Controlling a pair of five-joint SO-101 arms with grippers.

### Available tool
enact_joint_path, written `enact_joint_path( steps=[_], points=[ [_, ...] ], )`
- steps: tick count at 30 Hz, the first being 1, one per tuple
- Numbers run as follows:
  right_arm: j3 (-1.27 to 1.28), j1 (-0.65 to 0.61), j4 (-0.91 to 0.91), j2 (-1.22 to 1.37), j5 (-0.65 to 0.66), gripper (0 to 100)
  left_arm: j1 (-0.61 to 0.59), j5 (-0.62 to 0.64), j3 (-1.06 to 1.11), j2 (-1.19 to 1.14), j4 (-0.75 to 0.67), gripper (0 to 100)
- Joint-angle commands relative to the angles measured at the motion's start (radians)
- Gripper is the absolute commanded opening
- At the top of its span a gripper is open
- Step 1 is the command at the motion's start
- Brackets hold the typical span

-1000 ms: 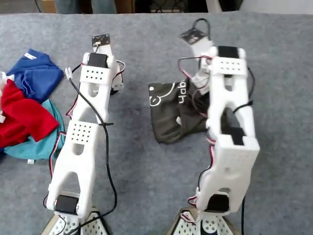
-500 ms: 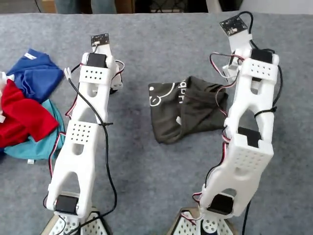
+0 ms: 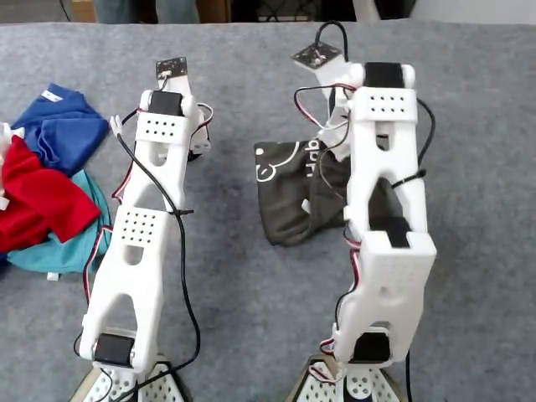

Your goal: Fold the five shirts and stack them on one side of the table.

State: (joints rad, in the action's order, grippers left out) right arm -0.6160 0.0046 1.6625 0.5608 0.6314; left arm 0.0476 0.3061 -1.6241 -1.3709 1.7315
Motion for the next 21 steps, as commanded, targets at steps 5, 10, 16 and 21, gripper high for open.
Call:
enact_joint_path(
  steps=[5, 10, 16, 21],
  points=[
    [-0.047, 0.12, -0.155, 0.124, -0.009, 1.4, -0.013, -0.005, -0.042, 0.008, -0.015, 3],
    [-0.077, 0.19, -0.247, 0.143, -0.009, 1.5, -0.008, -0.003, -0.042, 0.008, -0.018, 3],
    [-0.18, 0.196, -0.253, 0.145, -0.005, 1.5, -0.01, -0.003, -0.042, 0.008, -0.018, 3],
    [-0.205, 0.221, -0.295, 0.148, -0.002, 1.5, -0.01, -0.003, -0.042, 0.008, -0.018, 3]
  ],
)
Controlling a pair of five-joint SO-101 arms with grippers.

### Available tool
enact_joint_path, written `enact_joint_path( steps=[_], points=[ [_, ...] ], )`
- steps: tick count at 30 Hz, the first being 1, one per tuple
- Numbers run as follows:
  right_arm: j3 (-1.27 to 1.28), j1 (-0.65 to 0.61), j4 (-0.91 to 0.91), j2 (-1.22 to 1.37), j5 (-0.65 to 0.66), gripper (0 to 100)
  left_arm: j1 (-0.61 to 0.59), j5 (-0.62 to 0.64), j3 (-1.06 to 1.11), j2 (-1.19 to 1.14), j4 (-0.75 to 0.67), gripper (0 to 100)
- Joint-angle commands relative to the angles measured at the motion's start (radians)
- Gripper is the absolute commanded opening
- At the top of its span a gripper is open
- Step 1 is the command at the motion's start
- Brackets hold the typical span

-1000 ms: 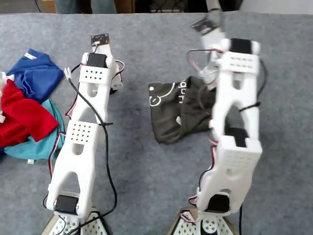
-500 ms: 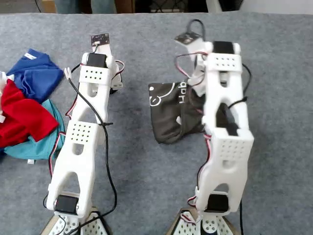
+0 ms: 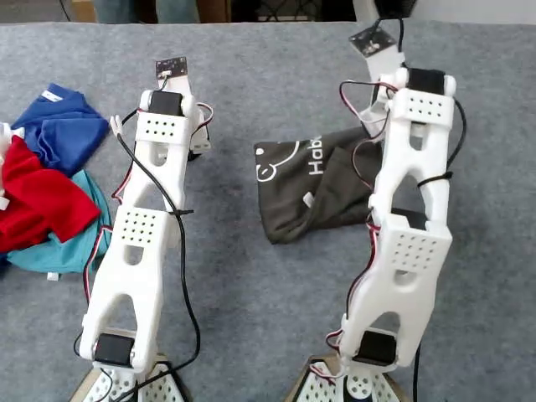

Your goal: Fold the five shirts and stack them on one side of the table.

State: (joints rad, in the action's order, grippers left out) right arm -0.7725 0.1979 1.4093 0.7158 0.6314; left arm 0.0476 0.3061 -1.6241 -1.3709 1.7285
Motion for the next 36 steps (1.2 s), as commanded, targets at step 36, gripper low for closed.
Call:
enact_joint_path(
  steps=[36],
  points=[
    [-0.099, -0.166, 0.356, 0.133, -0.009, 1.5, -0.019, -0.003, -0.042, 0.008, -0.029, 3]
  ],
)
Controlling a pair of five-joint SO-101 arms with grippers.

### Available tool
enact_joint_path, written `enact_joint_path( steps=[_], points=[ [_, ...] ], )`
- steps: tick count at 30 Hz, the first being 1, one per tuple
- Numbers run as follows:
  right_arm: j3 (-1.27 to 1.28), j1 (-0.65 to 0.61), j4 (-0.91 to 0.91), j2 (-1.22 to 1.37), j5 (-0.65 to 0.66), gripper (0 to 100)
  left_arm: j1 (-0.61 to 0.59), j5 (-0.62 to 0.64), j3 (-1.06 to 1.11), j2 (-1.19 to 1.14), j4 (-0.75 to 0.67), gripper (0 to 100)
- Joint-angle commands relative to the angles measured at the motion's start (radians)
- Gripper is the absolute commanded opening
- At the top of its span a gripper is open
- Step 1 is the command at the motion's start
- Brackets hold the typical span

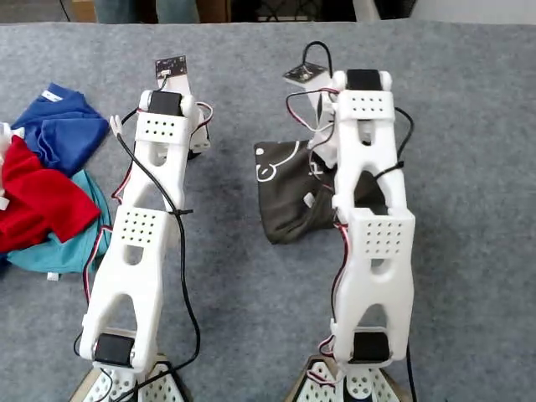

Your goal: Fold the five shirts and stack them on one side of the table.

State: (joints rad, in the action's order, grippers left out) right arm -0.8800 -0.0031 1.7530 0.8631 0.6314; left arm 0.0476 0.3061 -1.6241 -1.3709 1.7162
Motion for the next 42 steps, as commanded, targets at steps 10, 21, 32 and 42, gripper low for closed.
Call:
enact_joint_path(
  steps=[10, 21, 32, 42],
  points=[
    [0.449, 0.183, 0.012, -0.292, 0.0, 1.4, -0.019, -0.003, -0.042, 0.008, -0.017, 3],
    [0.694, 0.284, -0.089, -0.693, 0.084, 1.5, -0.018, -0.003, -0.042, 0.008, -0.017, 3],
    [0.693, -0.002, -0.506, -0.541, -0.081, 1.5, -0.018, -0.003, -0.042, 0.008, -0.017, 3],
    [0.644, 0.11, -0.381, -0.392, -0.086, 1.5, -0.019, -0.003, -0.042, 0.008, -0.017, 3]
  ],
)
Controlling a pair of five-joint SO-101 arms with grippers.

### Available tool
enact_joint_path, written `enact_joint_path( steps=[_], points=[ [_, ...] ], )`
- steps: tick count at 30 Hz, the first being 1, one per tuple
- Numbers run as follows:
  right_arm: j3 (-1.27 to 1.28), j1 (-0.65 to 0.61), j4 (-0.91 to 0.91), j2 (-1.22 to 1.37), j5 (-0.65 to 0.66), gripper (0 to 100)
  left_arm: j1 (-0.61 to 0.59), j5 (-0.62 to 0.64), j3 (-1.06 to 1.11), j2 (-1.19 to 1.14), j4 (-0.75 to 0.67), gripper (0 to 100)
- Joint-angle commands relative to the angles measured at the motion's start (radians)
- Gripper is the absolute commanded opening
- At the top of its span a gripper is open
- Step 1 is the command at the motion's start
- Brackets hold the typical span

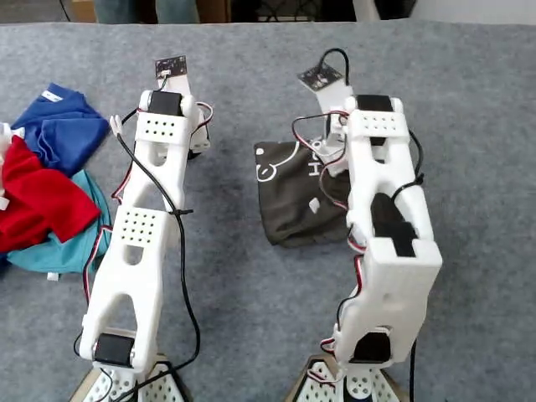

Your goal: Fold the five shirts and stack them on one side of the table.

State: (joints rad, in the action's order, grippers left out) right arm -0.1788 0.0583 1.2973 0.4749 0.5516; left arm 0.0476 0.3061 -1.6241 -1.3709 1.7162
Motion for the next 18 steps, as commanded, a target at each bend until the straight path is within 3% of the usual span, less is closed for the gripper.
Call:
enact_joint_path(
  steps=[1, 9, 14, 18],
  points=[
    [-0.074, 0.063, 0.123, -0.004, 0.0, 1.5, -0.018, -0.003, -0.042, 0.008, -0.017, 3],
    [-0.166, 0.178, 0.47, -0.007, 0.081, 1.4, -0.019, -0.003, -0.042, 0.008, -0.017, 3],
    [-0.077, 0.299, 0.465, -0.071, 0.135, 1.4, -0.019, -0.003, -0.042, 0.008, -0.017, 3],
    [-0.096, 0.227, 0.399, -0.136, 0.124, 1.5, -0.016, -0.003, -0.042, 0.008, -0.017, 3]
  ],
)
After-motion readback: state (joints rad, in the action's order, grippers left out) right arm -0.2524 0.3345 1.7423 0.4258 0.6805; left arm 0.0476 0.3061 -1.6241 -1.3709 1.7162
